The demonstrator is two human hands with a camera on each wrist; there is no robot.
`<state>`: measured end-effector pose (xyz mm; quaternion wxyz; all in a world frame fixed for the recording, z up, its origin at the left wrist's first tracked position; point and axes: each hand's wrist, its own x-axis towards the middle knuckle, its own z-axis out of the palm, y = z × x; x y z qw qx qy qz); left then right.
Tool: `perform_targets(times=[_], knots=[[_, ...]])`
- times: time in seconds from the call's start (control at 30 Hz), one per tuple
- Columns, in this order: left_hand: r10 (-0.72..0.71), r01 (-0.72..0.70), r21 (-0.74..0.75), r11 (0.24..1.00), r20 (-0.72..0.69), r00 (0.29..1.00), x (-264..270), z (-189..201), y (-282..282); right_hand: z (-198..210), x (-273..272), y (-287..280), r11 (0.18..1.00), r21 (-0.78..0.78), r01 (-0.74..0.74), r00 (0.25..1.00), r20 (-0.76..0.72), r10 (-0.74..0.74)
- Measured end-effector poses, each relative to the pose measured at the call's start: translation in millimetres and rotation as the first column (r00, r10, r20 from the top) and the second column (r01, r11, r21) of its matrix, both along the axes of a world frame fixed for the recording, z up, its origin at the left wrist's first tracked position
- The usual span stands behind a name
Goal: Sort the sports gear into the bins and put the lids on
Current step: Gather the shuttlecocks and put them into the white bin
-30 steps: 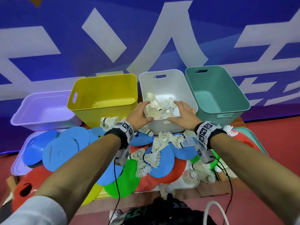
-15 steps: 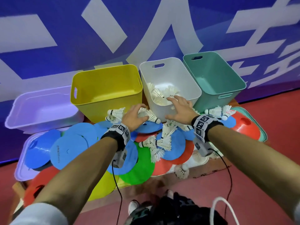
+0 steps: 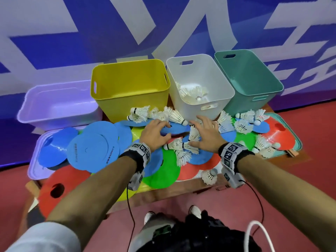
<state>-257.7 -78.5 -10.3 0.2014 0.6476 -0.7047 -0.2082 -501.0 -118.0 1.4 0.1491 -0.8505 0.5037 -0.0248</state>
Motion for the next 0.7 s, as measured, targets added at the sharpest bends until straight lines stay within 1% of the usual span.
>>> perform_targets(times=[0.1, 0.2, 0.37, 0.43, 0.5, 0.6, 0.7], knots=[[0.026, -0.026, 0.014, 1.000, 0.002, 1.000, -8, 2, 9, -8, -2, 3, 0.998, 0.006, -0.055, 0.998, -0.011, 0.055], [0.020, -0.019, -0.021, 1.000, 0.075, 0.997, -16, -3, 18, -16, -5, 2, 0.994, 0.037, -0.102, 0.994, -0.021, 0.103], [0.089, -0.085, -0.109, 0.990, 0.032, 0.996, -28, -10, 36, -24, -11, 1, 0.985, 0.056, -0.161, 0.987, -0.005, 0.162], [0.109, -0.106, -0.055, 0.993, 0.052, 0.993, -32, -15, 39, -23, -13, 0, 0.977, 0.081, -0.197, 0.980, -0.025, 0.199], [0.088, -0.094, 0.074, 0.993, 0.078, 0.993, -35, -20, 39, -22, -14, 0, 0.967, 0.099, -0.234, 0.968, -0.066, 0.241], [0.024, -0.048, 0.282, 0.958, 0.090, 0.996, -39, -26, 35, -21, -15, -2, 0.955, 0.124, -0.269, 0.954, -0.101, 0.282], [-0.029, -0.030, 0.354, 0.935, 0.159, 0.987, -41, -32, 32, -23, -17, -1, 0.958, 0.128, -0.256, 0.957, -0.104, 0.270]])
